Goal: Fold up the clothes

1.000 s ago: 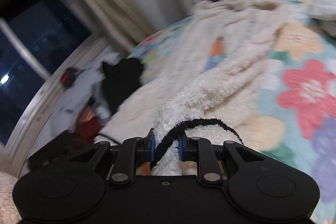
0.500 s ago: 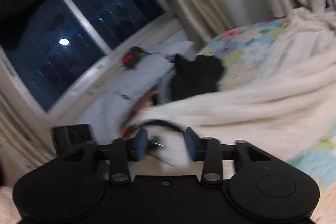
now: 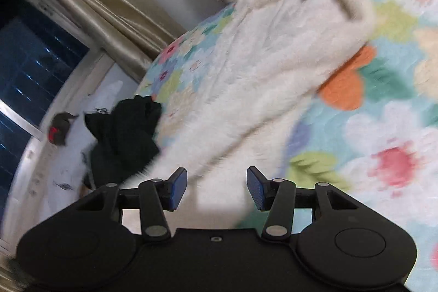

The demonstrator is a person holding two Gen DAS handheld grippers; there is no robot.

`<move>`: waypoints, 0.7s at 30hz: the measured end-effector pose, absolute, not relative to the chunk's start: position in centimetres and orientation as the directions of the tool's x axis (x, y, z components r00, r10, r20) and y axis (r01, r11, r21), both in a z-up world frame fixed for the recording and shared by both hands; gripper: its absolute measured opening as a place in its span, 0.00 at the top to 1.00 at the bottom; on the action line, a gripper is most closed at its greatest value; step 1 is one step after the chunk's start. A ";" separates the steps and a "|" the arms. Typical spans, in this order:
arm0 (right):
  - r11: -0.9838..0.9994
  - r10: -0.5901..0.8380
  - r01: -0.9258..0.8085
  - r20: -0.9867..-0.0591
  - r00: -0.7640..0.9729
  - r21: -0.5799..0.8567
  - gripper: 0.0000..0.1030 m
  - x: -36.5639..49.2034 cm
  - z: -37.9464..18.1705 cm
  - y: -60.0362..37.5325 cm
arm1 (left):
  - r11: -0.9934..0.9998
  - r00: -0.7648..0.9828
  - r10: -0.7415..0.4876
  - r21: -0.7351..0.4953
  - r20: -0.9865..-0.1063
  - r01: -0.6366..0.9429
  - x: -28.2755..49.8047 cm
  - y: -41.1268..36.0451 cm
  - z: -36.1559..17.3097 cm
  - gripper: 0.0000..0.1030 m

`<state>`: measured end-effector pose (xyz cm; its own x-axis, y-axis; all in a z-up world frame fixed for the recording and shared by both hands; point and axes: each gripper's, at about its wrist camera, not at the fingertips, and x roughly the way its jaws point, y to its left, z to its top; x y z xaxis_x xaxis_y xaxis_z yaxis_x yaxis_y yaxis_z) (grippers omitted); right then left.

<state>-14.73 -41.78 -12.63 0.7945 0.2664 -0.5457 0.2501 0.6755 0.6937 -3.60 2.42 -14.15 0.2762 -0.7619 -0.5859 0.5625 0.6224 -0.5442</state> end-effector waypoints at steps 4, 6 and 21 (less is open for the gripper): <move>0.710 0.376 0.155 -0.556 0.742 0.687 0.46 -12.4 -11.8 -36.6 | 0.632 0.241 -0.766 -0.632 -0.596 0.448 -1.1 5.3 -15.7 0.79; 0.726 0.448 0.104 -0.583 0.678 0.680 0.48 -11.9 -12.6 -31.8 | 0.638 0.281 -0.766 -0.633 -0.578 0.438 -0.8 6.9 -14.8 0.69; 0.862 0.427 -0.004 -0.724 0.541 0.506 0.50 -10.6 -8.1 -24.3 | 0.661 0.208 -0.643 -0.398 -0.737 0.636 0.2 0.2 -15.4 0.54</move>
